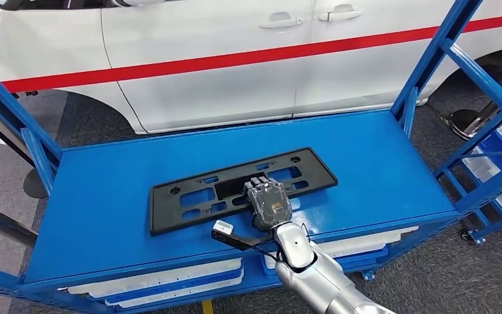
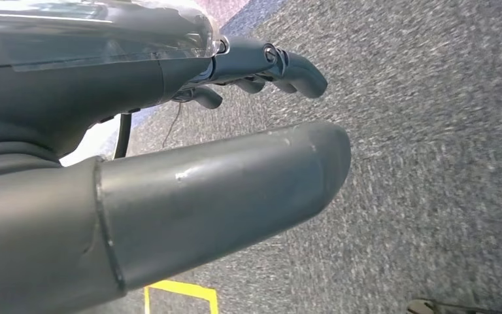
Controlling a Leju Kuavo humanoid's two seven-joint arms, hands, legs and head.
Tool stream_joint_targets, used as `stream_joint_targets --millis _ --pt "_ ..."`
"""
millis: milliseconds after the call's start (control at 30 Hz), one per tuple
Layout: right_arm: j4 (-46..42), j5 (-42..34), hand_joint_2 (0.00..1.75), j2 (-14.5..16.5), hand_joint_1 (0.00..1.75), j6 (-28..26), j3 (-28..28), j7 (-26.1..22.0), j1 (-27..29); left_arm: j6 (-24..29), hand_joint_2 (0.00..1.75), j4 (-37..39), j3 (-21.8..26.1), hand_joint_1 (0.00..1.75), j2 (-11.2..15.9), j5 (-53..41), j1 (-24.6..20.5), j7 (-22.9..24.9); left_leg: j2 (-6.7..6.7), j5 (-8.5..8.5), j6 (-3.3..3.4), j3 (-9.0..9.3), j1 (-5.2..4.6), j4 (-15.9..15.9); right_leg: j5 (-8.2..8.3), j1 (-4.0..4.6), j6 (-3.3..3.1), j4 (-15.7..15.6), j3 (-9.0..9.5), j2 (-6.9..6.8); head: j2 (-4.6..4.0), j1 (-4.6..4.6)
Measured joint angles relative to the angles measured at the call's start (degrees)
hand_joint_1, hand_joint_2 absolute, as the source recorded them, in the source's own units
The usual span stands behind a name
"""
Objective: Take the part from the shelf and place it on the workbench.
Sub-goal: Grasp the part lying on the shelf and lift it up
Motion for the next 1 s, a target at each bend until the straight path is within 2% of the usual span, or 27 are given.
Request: stream_joint_targets --millis 67,100,133,167,233,300,400,467,500,567,600,633,667,700,767,800,833,933,1000 --pt "0.1 0.0 1.75 0.0 1.7 0.4 0.0 -0.1 0.0 0.0 0.0 0.0 0.0 0.0 0.0 0.0 0.1 0.0 0.01 -3.56 -0.28 -3.38 0.08 7.3 -0.06 0.09 -0.35 -0.1 0.07 -0.13 0.0 0.0" --pt "0.1 0.0 1.75 0.0 1.7 0.8 -0.1 -0.2 0.0 0.0 0.0 0.0 0.1 0.0 0.1 0.0 0.2 0.0 0.02 -4.48 -0.43 -4.82 0.1 10.3 -0.12 0.13 -0.43 0.0 0.08 -0.16 -0.01 0.01" --pt "0.1 0.0 1.75 0.0 1.7 1.1 -0.1 -0.5 0.0 0.0 0.0 0.0 0.1 0.0 0.1 -0.1 0.2 0.0 0.03 -4.26 -0.55 -5.38 0.11 11.4 -0.2 0.16 -0.45 0.1 0.12 -0.14 -0.01 0.01" --pt "0.1 0.0 1.75 0.0 1.69 1.4 -0.2 -0.7 -0.1 0.0 0.0 0.0 0.1 0.0 0.1 -0.1 0.3 0.0 0.05 -2.97 -0.61 -4.91 0.14 10.3 -0.32 0.16 -0.41 0.2 0.18 -0.09 -0.02 0.0" --pt "0.1 -0.1 1.75 0.0 1.68 2.0 -0.4 -1.1 -0.3 -0.1 0.0 0.0 0.3 0.0 0.1 -0.1 0.3 0.1 0.11 0.8 -0.55 -1.63 0.21 3.5 -0.78 0.1 -0.11 0.8 0.26 0.04 -0.02 -0.01" --pt "0.1 -0.1 1.75 0.0 1.67 2.4 -0.7 -1.3 -0.6 -0.1 0.0 0.0 0.3 0.0 0.1 -0.1 0.1 0.0 0.07 2.39 -0.1 1.0 0.04 -2.0 -1.31 0.27 0.49 1.7 0.04 0.18 -0.01 0.0" --pt "0.1 -0.2 1.75 0.0 1.67 3.1 -1.3 -1.8 -0.7 -0.3 0.0 0.0 0.4 0.0 0.0 -0.2 0.0 0.1 -0.01 2.36 1.02 1.36 -0.11 -3.0 -1.42 0.44 1.37 1.9 -0.22 0.36 0.0 0.02" --pt "0.2 -0.2 1.75 0.0 1.68 3.5 -1.6 -2.0 -0.8 -0.4 0.0 0.0 0.5 0.0 -0.2 -0.4 0.0 0.2 0.09 2.69 1.78 1.49 0.04 -3.4 -2.47 0.29 1.98 3.2 -0.78 0.38 -0.01 0.03" --pt "0.2 -0.2 1.75 0.0 1.7 3.9 -1.8 -2.1 -0.8 -0.4 0.0 0.0 0.7 0.0 -0.2 -0.5 0.0 0.2 0.16 2.84 2.09 1.52 0.16 -3.6 -3.8 0.19 2.29 5.4 -1.77 0.37 -0.01 0.04" --pt "0.3 -0.3 1.75 -0.1 1.73 4.6 -2.0 -2.3 -0.8 -0.5 0.0 0.0 1.0 0.0 -0.3 -0.7 0.0 0.3 0.22 2.92 2.36 1.41 0.16 -3.7 -7.26 -0.04 2.82 12.4 -5.17 0.33 -0.01 0.04" --pt "0.3 -0.4 1.75 -0.1 1.75 4.9 -2.1 -2.5 -0.7 -0.5 0.0 0.0 1.2 0.0 -0.4 -0.8 0.0 0.3 0.23 2.92 2.37 1.36 0.14 -3.7 -8.41 -0.14 3.0 15.7 -6.85 0.32 -0.01 0.04" --pt "0.4 -0.4 1.75 -0.2 1.75 5.2 -2.1 -2.8 -0.7 -0.6 0.0 0.0 1.3 0.0 -0.4 -0.9 0.0 0.4 0.23 2.91 2.37 1.36 0.13 -3.7 -8.66 -0.22 3.1 17.6 -7.88 0.31 -0.02 0.04" --pt "0.5 -0.6 1.75 -0.2 1.75 5.5 -2.2 -3.2 -0.7 -0.6 0.0 0.0 1.4 0.0 -0.5 -1.0 0.0 0.4 0.2 2.9 2.36 1.4 0.12 -3.7 -7.92 -0.28 3.11 17.6 -8.01 0.31 -0.01 0.05" --pt "0.6 -0.8 1.75 -0.2 1.75 5.7 -2.3 -3.6 -0.7 -0.7 0.0 0.0 1.4 0.0 -0.5 -1.1 0.0 0.4 0.16 2.87 2.32 1.51 0.13 -3.7 -6.17 -0.32 3.04 15.4 -7.0 0.31 -0.02 0.04" --pt "0.6 -2.0 1.75 -0.3 1.75 5.9 -2.4 -4.9 -0.7 -0.7 0.0 0.0 1.6 0.0 -0.8 -1.3 0.0 0.4 0.08 2.73 2.11 1.78 0.06 -3.7 -2.25 -0.24 2.61 7.7 -3.32 0.31 -0.01 0.04" --pt "0.3 -3.4 1.75 -0.1 1.75 5.7 -2.5 -6.1 -0.6 -0.7 0.0 0.0 1.8 0.0 -0.9 -1.4 0.0 0.4 0.05 2.64 1.87 1.87 -0.01 -3.6 -1.09 -0.09 2.32 4.4 -1.73 0.31 -0.02 0.04" --pt "-0.5 -5.7 1.75 0.0 1.75 5.6 -2.5 -7.8 -0.3 -0.7 0.0 0.0 2.0 0.0 -1.1 -1.5 0.0 0.3 0.05 2.58 1.57 1.92 -0.04 -3.6 -0.69 0.1 2.02 2.4 -0.82 0.33 -0.02 0.04" --pt "-6.3 -20.1 1.75 1.0 1.75 4.9 -2.4 -17.1 1.4 -0.6 0.0 0.0 3.4 0.0 -1.6 -1.7 0.0 0.2 0.22 2.38 0.35 2.2 0.18 -3.8 -0.64 0.48 0.85 1.1 -0.18 0.5 -0.01 0.05" --pt "-11.8 -31.8 1.75 2.2 1.75 4.6 -1.8 -23.4 2.8 -0.4 0.0 0.0 4.3 0.0 -1.9 -1.6 0.0 0.0 0.32 0.74 -0.26 1.72 0.41 -1.9 -0.26 0.35 0.04 0.3 0.35 0.6 -0.01 0.04"
